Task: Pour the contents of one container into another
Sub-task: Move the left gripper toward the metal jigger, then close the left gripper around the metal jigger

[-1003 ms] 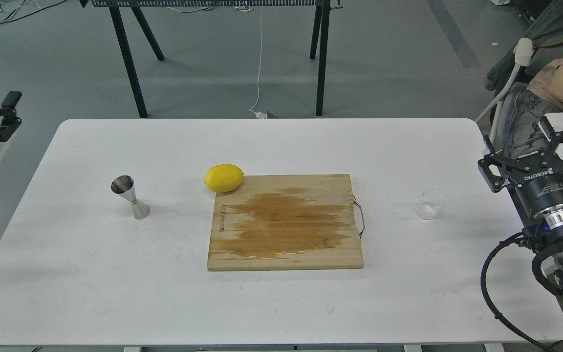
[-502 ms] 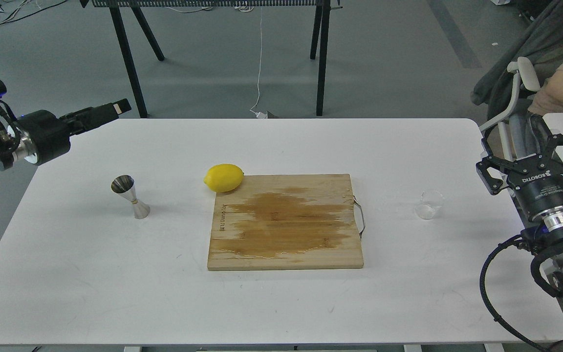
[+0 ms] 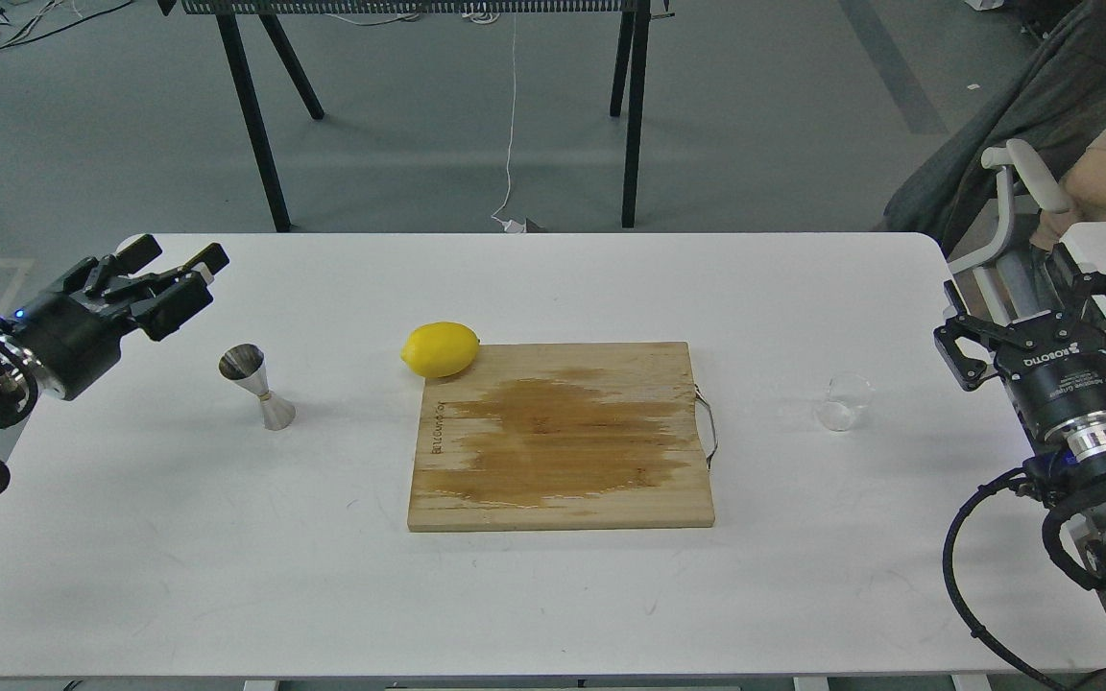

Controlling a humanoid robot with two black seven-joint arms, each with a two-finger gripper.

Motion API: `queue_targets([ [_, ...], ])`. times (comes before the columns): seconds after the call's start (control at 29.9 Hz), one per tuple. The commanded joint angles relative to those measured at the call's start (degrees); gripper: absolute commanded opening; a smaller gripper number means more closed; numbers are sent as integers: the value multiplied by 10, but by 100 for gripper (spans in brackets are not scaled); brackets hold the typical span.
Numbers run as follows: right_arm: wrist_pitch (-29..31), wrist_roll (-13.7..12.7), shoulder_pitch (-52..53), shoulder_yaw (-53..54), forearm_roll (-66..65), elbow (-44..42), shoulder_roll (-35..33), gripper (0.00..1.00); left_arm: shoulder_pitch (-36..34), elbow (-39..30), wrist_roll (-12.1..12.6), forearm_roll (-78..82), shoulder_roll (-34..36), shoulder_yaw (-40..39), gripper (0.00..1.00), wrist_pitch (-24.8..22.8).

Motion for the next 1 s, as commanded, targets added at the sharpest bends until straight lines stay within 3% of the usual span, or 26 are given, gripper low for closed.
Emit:
queue_targets([
  [0.0, 0, 0, 0, 0, 0, 0, 0, 99, 43, -19, 0, 0, -2, -1, 100, 44],
  [0.33, 0, 0, 0, 0, 0, 0, 0, 99, 106, -4, 0, 0, -38, 5, 100, 58],
  [0.64, 0, 0, -4, 4, 0, 2, -1, 99, 105, 77, 0, 1, -97, 9, 100, 56],
  [0.97, 0, 0, -7, 6, 1, 3, -4, 99, 102, 114, 0, 4, -143, 20, 100, 56],
])
